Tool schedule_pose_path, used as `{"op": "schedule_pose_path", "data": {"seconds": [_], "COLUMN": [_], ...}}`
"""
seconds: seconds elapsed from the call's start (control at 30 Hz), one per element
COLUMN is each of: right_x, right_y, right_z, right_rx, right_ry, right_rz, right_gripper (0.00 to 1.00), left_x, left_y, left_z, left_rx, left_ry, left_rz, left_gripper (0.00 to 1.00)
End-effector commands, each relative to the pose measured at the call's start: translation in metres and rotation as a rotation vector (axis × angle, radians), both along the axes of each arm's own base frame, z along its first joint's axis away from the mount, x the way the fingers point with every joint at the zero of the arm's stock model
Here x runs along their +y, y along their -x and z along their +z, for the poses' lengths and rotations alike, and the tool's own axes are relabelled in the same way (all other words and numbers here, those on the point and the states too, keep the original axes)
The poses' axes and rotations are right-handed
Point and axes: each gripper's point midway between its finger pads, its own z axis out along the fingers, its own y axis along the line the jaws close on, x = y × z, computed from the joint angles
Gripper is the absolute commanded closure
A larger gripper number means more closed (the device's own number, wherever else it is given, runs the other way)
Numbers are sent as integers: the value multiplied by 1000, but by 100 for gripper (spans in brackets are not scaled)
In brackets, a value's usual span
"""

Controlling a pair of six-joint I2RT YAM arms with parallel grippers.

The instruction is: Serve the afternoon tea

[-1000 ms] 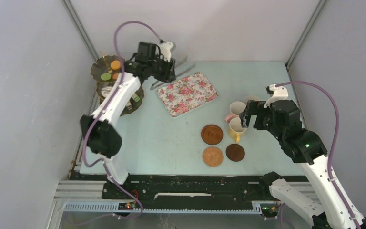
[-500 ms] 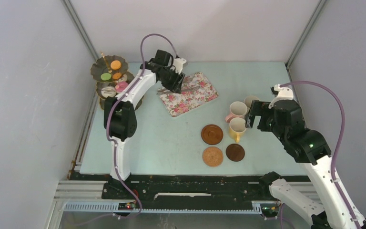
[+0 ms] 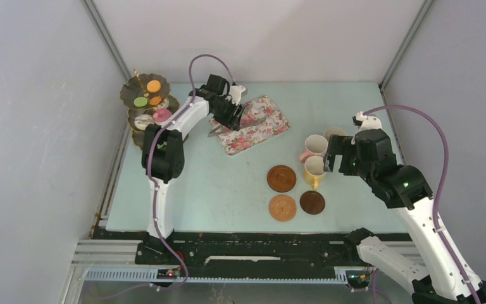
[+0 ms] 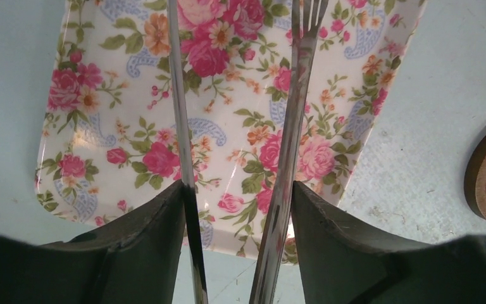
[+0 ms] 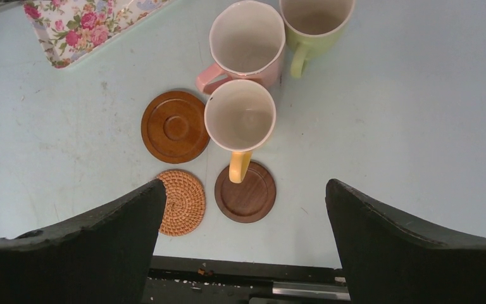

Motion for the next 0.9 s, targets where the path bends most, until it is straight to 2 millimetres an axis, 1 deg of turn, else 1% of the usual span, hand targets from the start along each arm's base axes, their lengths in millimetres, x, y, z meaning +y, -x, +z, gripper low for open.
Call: {"op": "schedule_pose_path", "data": {"seconds": [0.0,0.07,0.13,0.17,0.2,0.3,0.37,0.43,0.5,0.57,0.63,0.67,0.7,0.8,0.87], "right_x": [-2,0,2,4,5,8,8,6,4,1,-2,-3,-4,-1,0], "right_y": [0,2,4,5,7,14,18,22,27,33,36,38,40,46,48], "right_z": [16,17,17,18,18,23,24,25,26,23,21,20,18,19,22], "right_rx": [-47,-47,-46,-46,-46,-59,-64,-71,-73,-65,-66,-69,-73,-101,-122], "right_ry": [-12,-15,-22,-30,-36,-59,-61,-62,-61,-55,-53,-57,-62,-100,-122], "right_rz": [1,17,35,46,56,86,99,105,110,103,95,92,90,105,112], "right_gripper": [0,0,0,0,0,0,0,0,0,0,0,0,0,0,0], "left_x": [1,1,1,2,2,3,5,5,1,-10,-24,-33,-39,-75,-94], "left_y": [-8,-7,-7,-8,-7,-8,-7,0,10,30,56,71,87,133,153], "left_z": [15,20,24,27,33,53,70,87,105,116,120,119,116,95,80], "left_rx": [-46,-54,-56,-57,-58,-89,-105,-109,-129,-110,-65,-38,-21,65,96], "left_ry": [31,35,43,40,41,45,36,43,73,99,113,124,129,176,170], "left_rz": [9,17,22,29,34,60,85,110,167,218,294,339,398,468,514], "left_gripper": [36,28,25,22,17,12,6,1,2,6,11,11,12,14,16]}}
